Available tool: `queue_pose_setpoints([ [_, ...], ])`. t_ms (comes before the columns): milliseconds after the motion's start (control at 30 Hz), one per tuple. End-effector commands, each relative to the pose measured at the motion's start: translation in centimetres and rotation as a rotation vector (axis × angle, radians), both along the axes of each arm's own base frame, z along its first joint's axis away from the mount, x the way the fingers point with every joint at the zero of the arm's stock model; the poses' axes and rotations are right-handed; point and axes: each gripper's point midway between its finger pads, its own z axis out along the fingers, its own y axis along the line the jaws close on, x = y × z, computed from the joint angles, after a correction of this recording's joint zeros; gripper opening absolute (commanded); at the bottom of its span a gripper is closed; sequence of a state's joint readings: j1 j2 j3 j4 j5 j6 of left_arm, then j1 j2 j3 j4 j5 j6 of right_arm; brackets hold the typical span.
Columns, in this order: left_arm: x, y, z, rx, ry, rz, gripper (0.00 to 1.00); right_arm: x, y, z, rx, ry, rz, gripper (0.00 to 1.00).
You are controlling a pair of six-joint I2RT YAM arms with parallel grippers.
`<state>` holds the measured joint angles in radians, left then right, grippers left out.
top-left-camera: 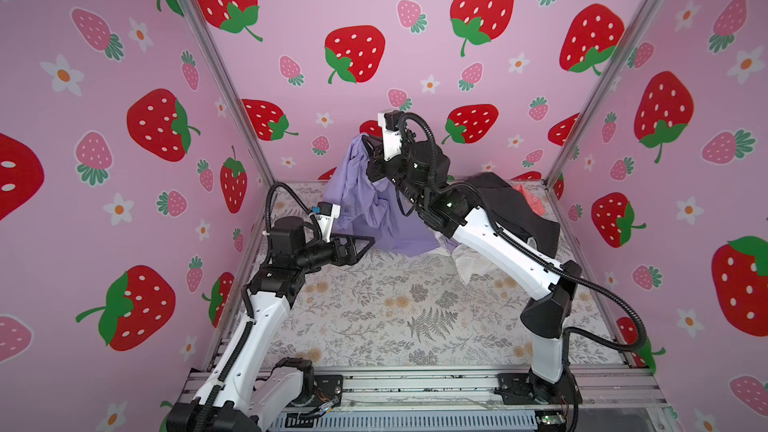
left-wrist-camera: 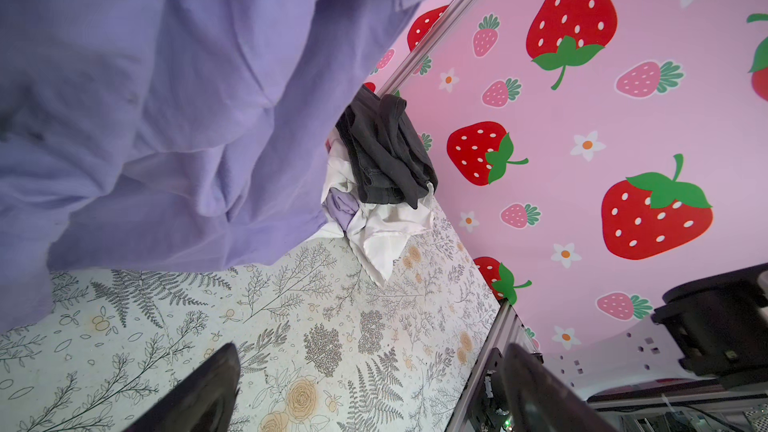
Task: Pick out a specific cloth from the pile
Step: 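Swing the held lavender cloth toward the left gripper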
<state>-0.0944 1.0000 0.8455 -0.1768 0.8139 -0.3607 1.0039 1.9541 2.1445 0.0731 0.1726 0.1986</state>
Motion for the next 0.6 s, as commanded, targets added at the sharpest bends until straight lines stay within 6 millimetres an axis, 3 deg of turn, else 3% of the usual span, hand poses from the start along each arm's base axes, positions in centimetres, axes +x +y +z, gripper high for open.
queue_pose_setpoints([
  [0, -0.3, -0.1, 0.2, 0.01, -0.02, -0.005, 0.99, -2.1, -0.1, 4.8, 0.146, -0.046, 0.102, 0.0],
  [100, -0.5, 0.0, 0.3, 0.011, -0.029, -0.004, 0.99, -2.6, 0.8, 5.2, 0.165, -0.047, 0.157, 0.0],
  [200, -0.6, 0.0, 0.5, 0.013, -0.041, -0.003, 0.99, -2.8, 1.8, 4.3, 0.158, -0.032, 0.195, 0.0],
  [367, -0.7, -0.1, 0.4, 0.015, -0.043, -0.004, 0.99, -2.0, 3.2, 0.5, 0.093, 0.026, 0.199, 0.0],
  [567, -0.6, -0.1, 0.4, 0.015, -0.041, -0.004, 0.99, -1.0, 3.0, -4.7, 0.014, 0.121, 0.18, 0.0],
])
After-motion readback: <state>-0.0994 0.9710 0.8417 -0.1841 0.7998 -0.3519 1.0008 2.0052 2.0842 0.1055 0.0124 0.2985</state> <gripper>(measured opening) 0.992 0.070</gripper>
